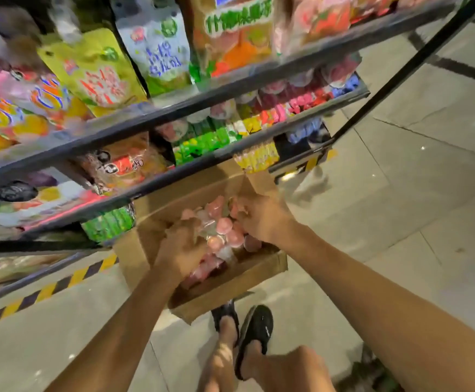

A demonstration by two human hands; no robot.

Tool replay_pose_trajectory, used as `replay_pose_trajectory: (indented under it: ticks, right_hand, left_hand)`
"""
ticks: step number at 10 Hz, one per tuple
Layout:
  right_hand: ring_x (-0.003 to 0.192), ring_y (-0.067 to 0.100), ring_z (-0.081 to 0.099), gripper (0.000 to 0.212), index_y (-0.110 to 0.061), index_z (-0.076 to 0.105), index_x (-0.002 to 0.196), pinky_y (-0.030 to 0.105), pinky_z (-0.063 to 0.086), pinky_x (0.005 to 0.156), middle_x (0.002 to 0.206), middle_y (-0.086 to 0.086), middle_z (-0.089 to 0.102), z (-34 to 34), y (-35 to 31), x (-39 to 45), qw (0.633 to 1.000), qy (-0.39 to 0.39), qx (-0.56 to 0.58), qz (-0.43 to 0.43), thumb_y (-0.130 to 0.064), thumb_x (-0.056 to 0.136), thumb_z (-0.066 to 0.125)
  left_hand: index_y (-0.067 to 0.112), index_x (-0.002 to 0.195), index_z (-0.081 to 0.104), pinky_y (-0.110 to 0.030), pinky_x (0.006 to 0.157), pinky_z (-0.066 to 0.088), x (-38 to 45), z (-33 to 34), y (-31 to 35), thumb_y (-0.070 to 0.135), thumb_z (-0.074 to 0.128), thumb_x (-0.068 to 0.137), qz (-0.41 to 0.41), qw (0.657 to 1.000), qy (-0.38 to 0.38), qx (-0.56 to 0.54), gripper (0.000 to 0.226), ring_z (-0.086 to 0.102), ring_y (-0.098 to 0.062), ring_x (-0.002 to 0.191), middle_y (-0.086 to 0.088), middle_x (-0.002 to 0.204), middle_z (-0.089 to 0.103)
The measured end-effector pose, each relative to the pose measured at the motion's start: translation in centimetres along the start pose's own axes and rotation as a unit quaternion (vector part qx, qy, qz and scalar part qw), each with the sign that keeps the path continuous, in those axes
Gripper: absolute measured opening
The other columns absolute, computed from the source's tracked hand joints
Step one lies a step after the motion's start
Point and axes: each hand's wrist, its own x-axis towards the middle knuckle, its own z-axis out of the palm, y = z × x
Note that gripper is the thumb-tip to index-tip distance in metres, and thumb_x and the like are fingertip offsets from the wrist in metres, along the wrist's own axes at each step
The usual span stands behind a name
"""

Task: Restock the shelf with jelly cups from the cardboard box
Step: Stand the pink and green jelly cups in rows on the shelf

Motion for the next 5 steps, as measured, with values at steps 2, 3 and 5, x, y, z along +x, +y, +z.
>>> replay_pose_trajectory:
  ticks: [2, 3, 5]
  right_hand:
    - [0.093, 0.024, 0.063, 0.038, -0.01, 0.054, 0.126, 0.03, 0.051, 0.082, 0.098, 0.005, 0.063, 8.1, 6.0, 6.1, 0.997, -0.034, 0.03, 0.067, -0.023, 0.09, 0.054]
    - [0.102, 0.026, 0.064, 0.032, -0.012, 0.062, 0.12, 0.032, 0.051, 0.086, 0.108, 0.007, 0.067, 12.9, 9.2, 8.7, 0.993, -0.066, 0.061, 0.073, -0.023, 0.091, 0.055]
    - [0.09, 0.023, 0.064, 0.026, -0.013, 0.063, 0.113, 0.026, 0.05, 0.07, 0.102, 0.004, 0.065, 20.6, 15.0, 14.1, 0.981, -0.093, 0.123, 0.12, -0.026, 0.091, 0.058]
  left_hand:
    - [0.018, 0.117, 0.057, -0.032, 0.076, 0.047, 6.2, 8.4, -5.2, 0.015, 0.054, 0.091, -0.025, 0.999, -0.031, 0.019, 0.027, 0.06, -0.019, 0.09, 0.002, 0.097, 0.061]
    - [0.015, 0.108, 0.06, -0.037, 0.079, 0.05, 8.6, 13.7, -7.2, 0.015, 0.054, 0.092, -0.064, 0.997, -0.051, 0.008, 0.017, 0.063, -0.027, 0.092, 0.0, 0.097, 0.062]
    - [-0.001, 0.128, 0.052, -0.043, 0.1, 0.037, 14.5, 21.8, -11.1, 0.027, 0.049, 0.098, -0.175, 0.981, -0.035, -0.074, 0.041, 0.052, -0.036, 0.118, -0.02, 0.129, 0.056]
